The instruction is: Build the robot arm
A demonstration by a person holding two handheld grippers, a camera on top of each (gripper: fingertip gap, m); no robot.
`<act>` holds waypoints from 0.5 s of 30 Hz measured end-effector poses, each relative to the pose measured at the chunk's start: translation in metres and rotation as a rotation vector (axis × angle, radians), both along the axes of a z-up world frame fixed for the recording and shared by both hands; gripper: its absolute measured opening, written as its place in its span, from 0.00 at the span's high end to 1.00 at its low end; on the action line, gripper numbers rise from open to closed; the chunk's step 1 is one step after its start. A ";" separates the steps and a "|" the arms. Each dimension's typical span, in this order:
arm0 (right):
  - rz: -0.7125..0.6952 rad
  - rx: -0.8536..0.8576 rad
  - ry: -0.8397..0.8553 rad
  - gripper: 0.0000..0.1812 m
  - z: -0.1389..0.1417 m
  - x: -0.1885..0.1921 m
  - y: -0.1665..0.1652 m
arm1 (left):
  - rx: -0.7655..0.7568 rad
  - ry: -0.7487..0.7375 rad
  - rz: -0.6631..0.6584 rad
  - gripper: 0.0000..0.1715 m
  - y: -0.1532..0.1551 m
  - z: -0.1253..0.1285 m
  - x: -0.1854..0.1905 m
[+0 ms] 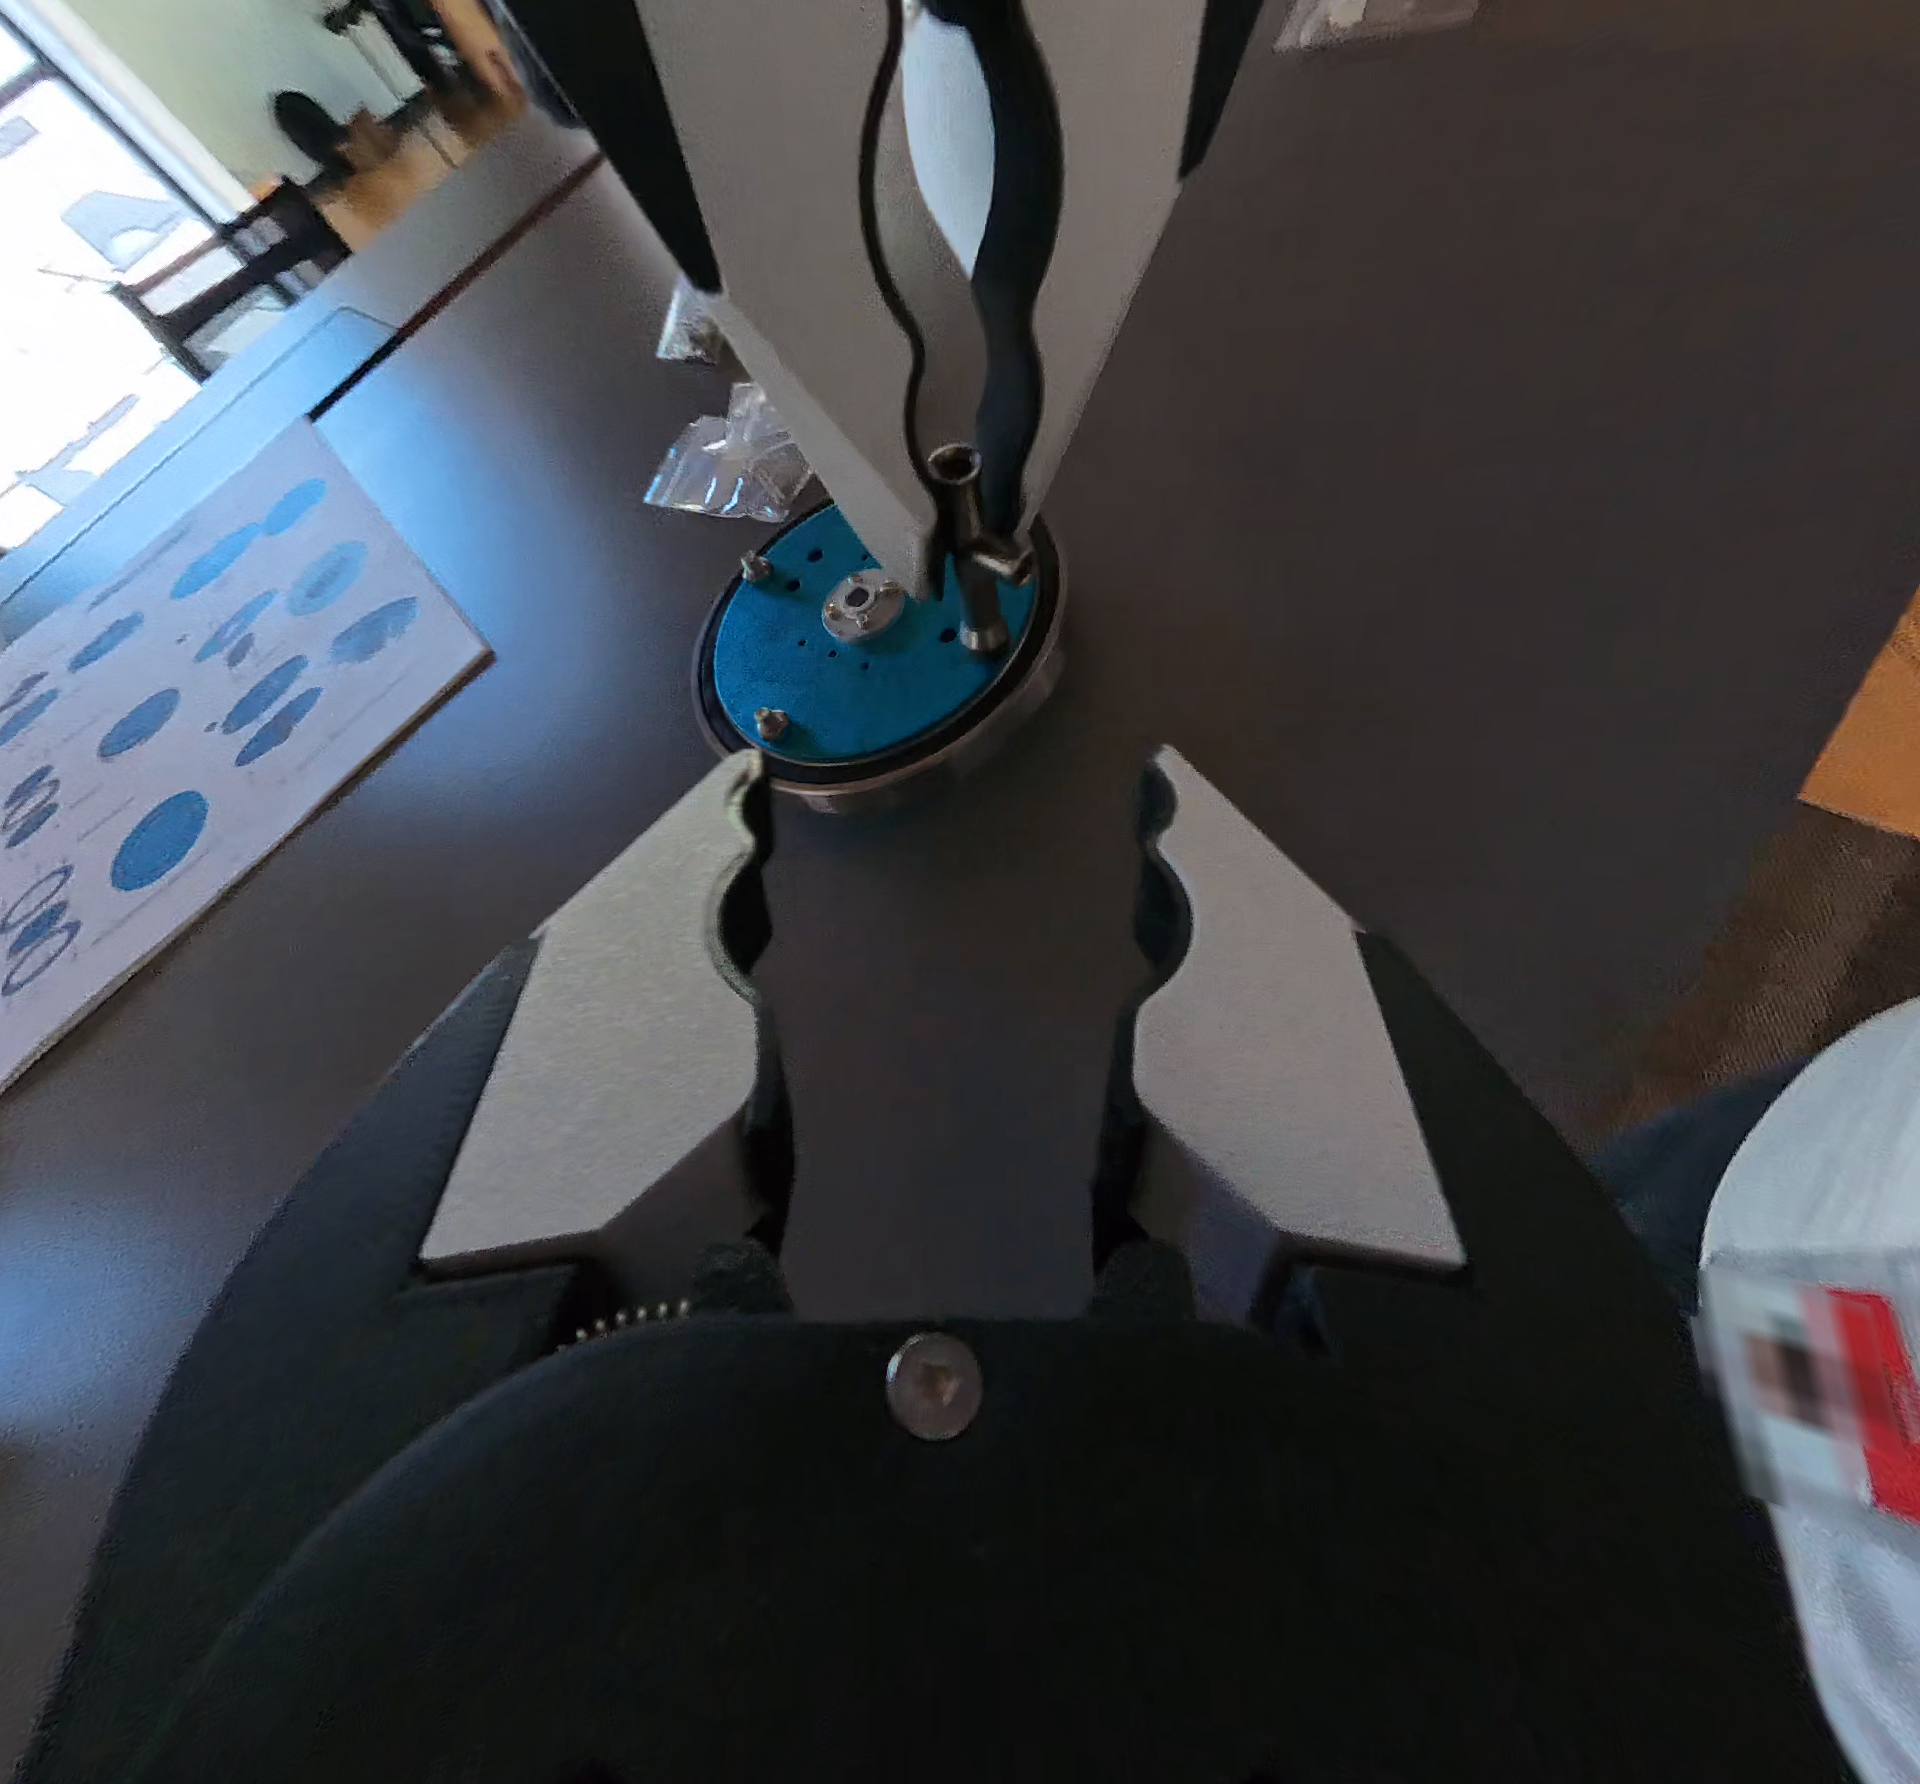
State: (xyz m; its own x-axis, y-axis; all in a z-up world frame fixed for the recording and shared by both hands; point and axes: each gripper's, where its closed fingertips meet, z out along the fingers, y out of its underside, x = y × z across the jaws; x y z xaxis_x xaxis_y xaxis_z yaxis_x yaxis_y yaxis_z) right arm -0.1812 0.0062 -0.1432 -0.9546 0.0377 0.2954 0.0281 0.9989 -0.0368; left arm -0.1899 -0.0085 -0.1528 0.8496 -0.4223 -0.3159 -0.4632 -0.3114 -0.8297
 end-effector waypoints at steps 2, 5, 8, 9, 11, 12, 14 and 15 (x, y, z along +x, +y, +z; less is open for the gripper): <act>0.004 -0.002 -0.014 0.95 -0.001 -0.001 0.000 | -0.047 -0.013 -0.064 0.51 0.006 -0.006 -0.004; -0.001 -0.004 -0.045 0.95 -0.001 -0.002 0.001 | -0.085 -0.063 -0.172 0.44 0.017 -0.006 -0.002; -0.024 -0.012 -0.086 0.95 -0.002 -0.004 0.004 | -0.136 -0.123 -0.234 0.47 0.024 -0.007 -0.003; -0.029 -0.016 -0.097 0.96 -0.002 -0.005 0.004 | -0.155 -0.125 -0.234 0.47 0.027 -0.009 -0.005; -0.050 -0.029 -0.130 0.96 -0.003 -0.007 0.005 | -0.167 -0.112 -0.236 0.48 0.031 -0.012 -0.009; -0.060 -0.035 -0.143 0.96 -0.003 -0.008 0.004 | -0.164 -0.113 -0.239 0.50 0.032 -0.011 -0.010; -0.061 -0.041 -0.156 0.96 -0.003 -0.010 0.003 | -0.162 -0.122 -0.245 0.55 0.033 -0.010 -0.010; -0.059 -0.040 -0.163 0.96 -0.004 -0.010 0.002 | -0.160 -0.119 -0.249 0.56 0.033 -0.010 -0.010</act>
State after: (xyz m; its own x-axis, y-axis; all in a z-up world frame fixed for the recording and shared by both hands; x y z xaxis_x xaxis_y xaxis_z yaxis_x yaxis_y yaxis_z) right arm -0.1913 0.0078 -0.1468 -0.9855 0.1033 0.1344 0.0950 0.9932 -0.0669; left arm -0.1995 0.0244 -0.1629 0.7408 -0.6584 -0.1334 -0.4445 -0.3315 -0.8322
